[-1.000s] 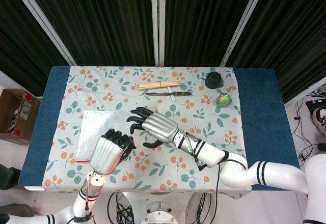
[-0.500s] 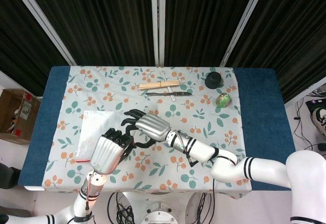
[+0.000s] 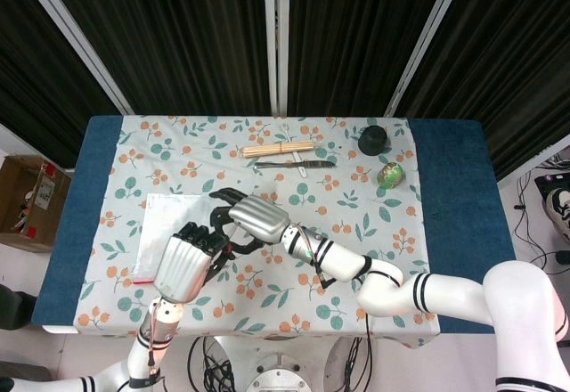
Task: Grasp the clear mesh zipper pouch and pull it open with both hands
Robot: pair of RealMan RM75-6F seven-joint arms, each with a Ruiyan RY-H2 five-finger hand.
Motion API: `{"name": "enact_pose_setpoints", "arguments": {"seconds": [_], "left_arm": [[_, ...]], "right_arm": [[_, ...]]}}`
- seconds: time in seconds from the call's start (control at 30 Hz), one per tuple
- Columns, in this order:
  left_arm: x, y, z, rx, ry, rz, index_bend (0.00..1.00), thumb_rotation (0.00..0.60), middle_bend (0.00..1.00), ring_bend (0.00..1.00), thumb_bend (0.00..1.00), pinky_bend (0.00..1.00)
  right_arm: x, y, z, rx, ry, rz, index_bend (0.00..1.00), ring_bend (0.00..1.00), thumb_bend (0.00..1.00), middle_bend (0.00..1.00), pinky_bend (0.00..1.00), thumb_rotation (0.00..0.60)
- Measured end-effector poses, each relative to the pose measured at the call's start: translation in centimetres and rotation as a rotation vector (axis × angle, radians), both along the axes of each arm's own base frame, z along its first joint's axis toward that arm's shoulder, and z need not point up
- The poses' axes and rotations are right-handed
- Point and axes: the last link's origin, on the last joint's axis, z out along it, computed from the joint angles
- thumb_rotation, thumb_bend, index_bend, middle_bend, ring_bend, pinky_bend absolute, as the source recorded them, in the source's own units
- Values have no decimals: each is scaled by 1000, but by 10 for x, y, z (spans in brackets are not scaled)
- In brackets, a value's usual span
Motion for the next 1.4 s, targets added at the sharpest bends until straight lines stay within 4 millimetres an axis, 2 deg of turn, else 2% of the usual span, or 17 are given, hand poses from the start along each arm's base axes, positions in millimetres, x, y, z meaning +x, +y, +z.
{"name": "enact_pose_setpoints", "arguments": {"seconds": [0.4, 0.73, 1.13, 1.4], "left_arm": [[-24, 4, -5, -29, -30, 97, 756, 600, 754, 669, 402, 655], [-36, 8, -11, -50, -18, 149, 756, 600, 754, 669, 403, 655], [-62, 7, -24, -103, 15, 236, 756, 600, 752, 668, 403, 655], [-92, 14, -28, -120, 60, 339, 757, 600, 752, 668, 403, 655]], "right_arm": [[4, -12, 27, -37, -51, -37, 856, 78, 477, 381, 25, 600], [-2, -15, 39, -58, -68, -57, 861, 79, 477, 385, 25, 600], [-13, -21, 51, -88, -94, -84, 861, 87, 477, 387, 27, 600], [-32, -22, 68, -123, -115, -109, 866, 87, 477, 390, 26, 600]]}}
